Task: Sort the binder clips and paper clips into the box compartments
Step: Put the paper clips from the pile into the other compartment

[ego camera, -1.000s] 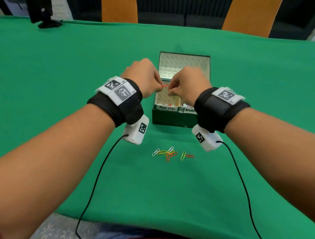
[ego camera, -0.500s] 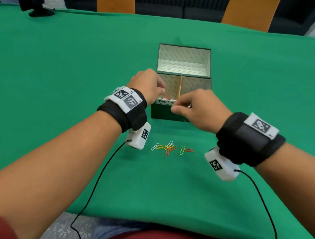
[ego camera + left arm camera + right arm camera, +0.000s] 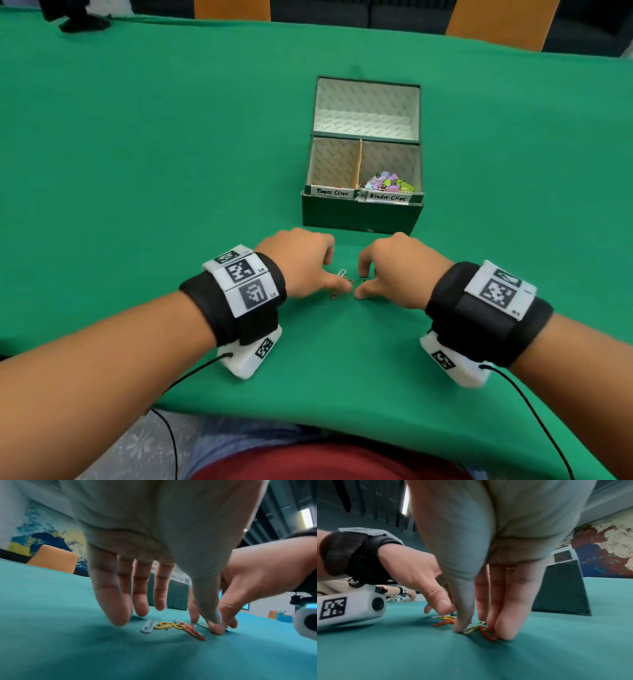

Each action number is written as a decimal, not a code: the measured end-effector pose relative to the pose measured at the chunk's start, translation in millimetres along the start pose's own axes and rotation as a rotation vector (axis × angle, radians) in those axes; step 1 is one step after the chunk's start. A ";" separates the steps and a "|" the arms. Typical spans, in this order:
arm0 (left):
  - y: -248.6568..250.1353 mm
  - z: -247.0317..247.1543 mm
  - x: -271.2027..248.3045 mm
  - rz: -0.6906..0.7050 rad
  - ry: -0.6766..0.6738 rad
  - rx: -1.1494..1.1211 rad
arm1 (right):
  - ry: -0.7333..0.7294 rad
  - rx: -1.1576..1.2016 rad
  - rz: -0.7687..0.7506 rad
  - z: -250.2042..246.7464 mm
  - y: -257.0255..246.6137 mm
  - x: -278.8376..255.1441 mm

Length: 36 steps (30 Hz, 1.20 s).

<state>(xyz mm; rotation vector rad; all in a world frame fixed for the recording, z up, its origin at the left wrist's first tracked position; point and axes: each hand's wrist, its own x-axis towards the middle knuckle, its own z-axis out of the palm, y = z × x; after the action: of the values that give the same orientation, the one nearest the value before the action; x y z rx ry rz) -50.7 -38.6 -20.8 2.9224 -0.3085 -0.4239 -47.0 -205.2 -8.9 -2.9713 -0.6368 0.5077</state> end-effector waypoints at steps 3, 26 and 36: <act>8.1 -0.6 2.1 0.053 -0.033 0.051 | 0.005 0.039 -0.018 0.8 -4.5 2.9; -15.0 -5.5 -2.5 0.070 0.027 -0.150 | -0.001 0.127 -0.100 5.0 -9.4 11.5; -20.0 -6.0 -4.0 0.090 0.056 -0.226 | 0.082 0.119 -0.100 6.6 -8.2 11.6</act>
<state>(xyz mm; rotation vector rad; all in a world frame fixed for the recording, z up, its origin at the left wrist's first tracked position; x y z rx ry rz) -49.1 -17.6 -18.1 2.6829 -0.3570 -0.3386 -42.4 -193.1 -17.5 -2.8157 -0.7164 0.3987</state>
